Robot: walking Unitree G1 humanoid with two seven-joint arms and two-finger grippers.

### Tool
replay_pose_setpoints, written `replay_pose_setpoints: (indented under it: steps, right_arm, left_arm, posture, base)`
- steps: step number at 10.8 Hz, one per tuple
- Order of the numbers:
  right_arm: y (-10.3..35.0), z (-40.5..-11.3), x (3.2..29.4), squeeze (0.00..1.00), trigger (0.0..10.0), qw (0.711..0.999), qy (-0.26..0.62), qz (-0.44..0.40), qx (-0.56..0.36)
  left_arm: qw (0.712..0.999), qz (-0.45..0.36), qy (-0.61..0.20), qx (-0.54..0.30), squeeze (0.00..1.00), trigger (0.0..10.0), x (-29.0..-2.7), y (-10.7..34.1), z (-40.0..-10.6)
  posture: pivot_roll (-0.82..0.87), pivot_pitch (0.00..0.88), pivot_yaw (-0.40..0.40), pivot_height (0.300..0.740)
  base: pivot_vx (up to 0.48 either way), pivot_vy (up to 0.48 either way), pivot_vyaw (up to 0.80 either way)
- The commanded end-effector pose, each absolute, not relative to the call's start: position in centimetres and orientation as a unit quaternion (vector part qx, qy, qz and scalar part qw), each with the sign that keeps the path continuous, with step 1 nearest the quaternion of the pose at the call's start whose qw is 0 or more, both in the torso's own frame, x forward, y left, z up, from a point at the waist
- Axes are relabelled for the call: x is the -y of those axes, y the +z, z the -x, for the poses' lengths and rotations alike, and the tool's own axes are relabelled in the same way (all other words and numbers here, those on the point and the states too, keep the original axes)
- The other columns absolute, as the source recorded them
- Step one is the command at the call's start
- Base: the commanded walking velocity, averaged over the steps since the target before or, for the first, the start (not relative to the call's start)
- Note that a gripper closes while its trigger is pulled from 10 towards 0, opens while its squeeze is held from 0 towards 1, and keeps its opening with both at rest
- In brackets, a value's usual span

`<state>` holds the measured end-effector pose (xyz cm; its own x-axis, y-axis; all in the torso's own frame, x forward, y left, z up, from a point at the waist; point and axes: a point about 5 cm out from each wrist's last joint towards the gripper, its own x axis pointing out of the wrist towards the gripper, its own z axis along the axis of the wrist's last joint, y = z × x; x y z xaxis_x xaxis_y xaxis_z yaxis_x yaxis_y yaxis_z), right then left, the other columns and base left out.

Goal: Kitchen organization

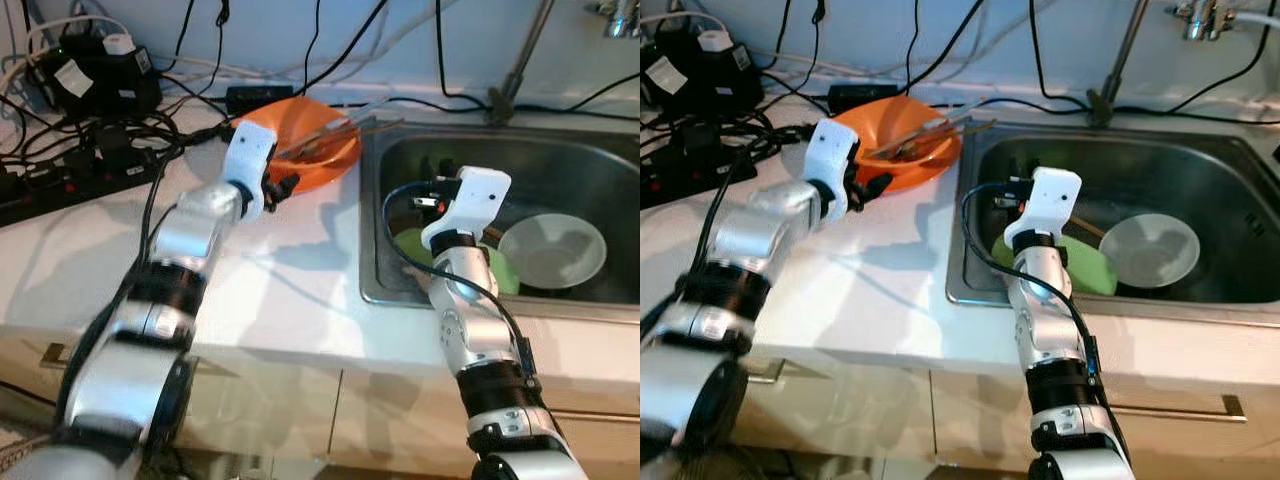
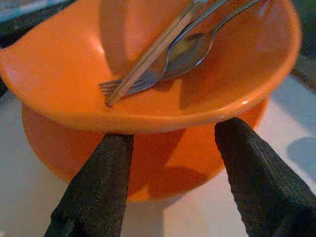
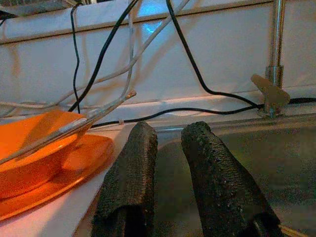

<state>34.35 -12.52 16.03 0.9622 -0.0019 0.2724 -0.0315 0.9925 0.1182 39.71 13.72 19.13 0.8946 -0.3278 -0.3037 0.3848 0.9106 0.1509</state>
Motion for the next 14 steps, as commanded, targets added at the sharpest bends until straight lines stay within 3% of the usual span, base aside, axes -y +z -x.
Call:
replay_pose_setpoints:
  steps: [1,4,14]
  right_arm:
    - [16.1,-34.4,12.6,0.00,10.0,0.988,0.005,-0.062,0.141]
    - [16.1,-34.5,12.4,0.00,10.0,0.988,0.009,-0.062,0.140]
    - [16.1,-34.3,12.7,0.00,10.0,0.988,0.009,-0.059,0.140]
  left_arm:
    - [0.969,-0.103,-0.174,-0.140,0.00,10.0,-13.7,19.5,-40.2]
    - [0.974,-0.089,-0.143,-0.152,0.00,10.0,-13.9,20.0,-41.2]
    - [0.970,-0.095,-0.152,-0.163,0.00,10.0,-11.5,19.8,-41.7]
  posture:
    - [0.04,0.005,0.033,0.740]
    - [0.04,0.007,0.032,0.740]
    - [0.01,0.000,0.037,0.740]
  base:
    - [0.000,0.000,0.00]
    - [0.000,0.000,0.00]
    - [0.000,0.000,0.00]
